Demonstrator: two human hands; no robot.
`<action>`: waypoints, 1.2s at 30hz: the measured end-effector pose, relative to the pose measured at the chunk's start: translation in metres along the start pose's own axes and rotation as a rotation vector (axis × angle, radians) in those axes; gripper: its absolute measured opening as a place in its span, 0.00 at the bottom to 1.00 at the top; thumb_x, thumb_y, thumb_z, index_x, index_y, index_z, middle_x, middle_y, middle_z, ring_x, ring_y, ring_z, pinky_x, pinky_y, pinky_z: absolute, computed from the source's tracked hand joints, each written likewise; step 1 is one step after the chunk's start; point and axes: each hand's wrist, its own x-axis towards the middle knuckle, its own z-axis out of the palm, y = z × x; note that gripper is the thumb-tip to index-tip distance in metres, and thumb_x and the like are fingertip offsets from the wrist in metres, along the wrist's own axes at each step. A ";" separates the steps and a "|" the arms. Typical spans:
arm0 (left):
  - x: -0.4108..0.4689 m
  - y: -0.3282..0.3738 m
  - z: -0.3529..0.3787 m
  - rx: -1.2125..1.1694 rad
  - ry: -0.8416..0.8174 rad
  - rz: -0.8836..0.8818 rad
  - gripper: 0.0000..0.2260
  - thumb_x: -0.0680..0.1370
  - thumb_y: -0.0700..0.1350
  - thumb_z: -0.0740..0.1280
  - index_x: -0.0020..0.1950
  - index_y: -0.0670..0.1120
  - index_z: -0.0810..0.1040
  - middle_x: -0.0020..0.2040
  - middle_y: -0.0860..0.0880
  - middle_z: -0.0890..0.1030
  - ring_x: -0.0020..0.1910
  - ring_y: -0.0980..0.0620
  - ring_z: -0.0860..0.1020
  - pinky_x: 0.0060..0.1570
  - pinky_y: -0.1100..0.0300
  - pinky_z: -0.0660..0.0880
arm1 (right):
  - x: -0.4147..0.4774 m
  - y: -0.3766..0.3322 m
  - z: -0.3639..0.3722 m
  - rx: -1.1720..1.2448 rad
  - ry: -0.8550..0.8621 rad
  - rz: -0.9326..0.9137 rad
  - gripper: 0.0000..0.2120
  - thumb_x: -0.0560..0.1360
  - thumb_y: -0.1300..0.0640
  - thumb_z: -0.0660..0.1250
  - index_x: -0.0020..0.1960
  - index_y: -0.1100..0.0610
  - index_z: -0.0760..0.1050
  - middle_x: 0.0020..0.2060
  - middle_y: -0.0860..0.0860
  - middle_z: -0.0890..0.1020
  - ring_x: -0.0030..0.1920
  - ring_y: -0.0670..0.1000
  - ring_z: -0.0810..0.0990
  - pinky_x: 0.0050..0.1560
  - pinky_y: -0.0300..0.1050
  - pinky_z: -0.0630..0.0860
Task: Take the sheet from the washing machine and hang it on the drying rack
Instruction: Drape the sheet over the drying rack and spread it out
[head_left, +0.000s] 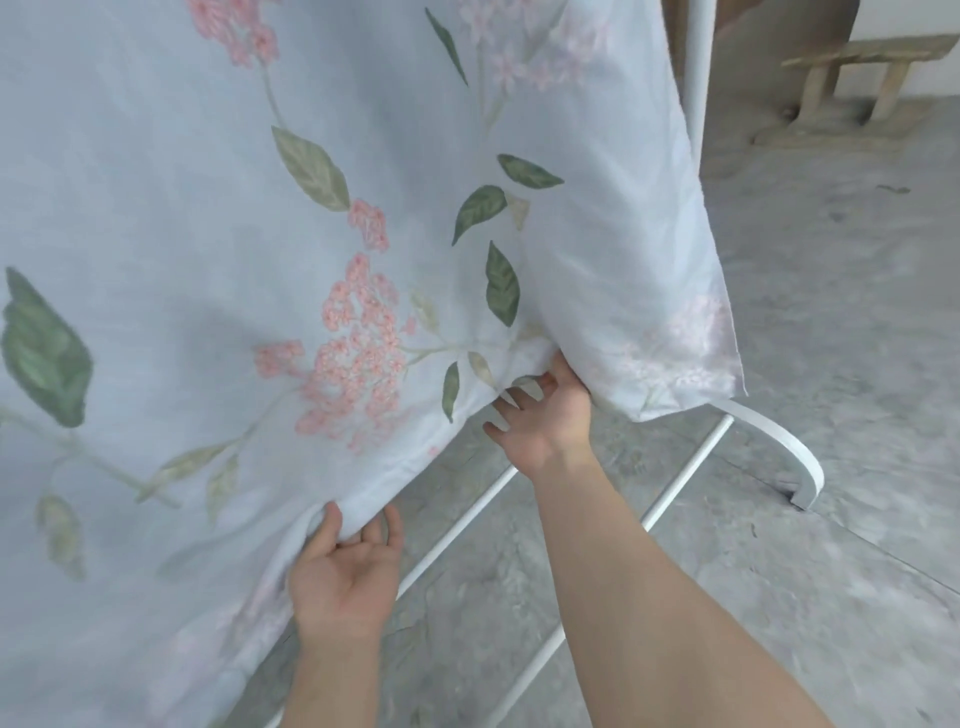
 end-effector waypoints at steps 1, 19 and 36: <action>-0.002 -0.002 0.001 -0.006 0.012 0.000 0.51 0.50 0.35 0.82 0.73 0.51 0.73 0.62 0.50 0.83 0.59 0.50 0.82 0.59 0.48 0.73 | 0.001 0.002 -0.001 0.021 -0.016 0.008 0.13 0.77 0.42 0.65 0.53 0.50 0.76 0.57 0.51 0.79 0.60 0.56 0.80 0.66 0.62 0.67; -0.004 0.013 -0.013 -0.085 -0.062 0.016 0.18 0.83 0.40 0.57 0.71 0.46 0.75 0.68 0.44 0.79 0.66 0.41 0.77 0.65 0.40 0.70 | -0.007 0.027 0.020 0.080 -0.028 0.139 0.26 0.75 0.35 0.68 0.65 0.52 0.79 0.62 0.55 0.82 0.62 0.60 0.81 0.67 0.64 0.72; -0.018 0.022 -0.020 0.055 0.127 0.045 0.15 0.73 0.40 0.72 0.59 0.46 0.81 0.57 0.51 0.85 0.54 0.54 0.83 0.52 0.55 0.76 | -0.048 0.046 0.021 0.014 0.314 0.018 0.15 0.83 0.54 0.57 0.63 0.56 0.79 0.60 0.53 0.83 0.51 0.57 0.84 0.62 0.55 0.77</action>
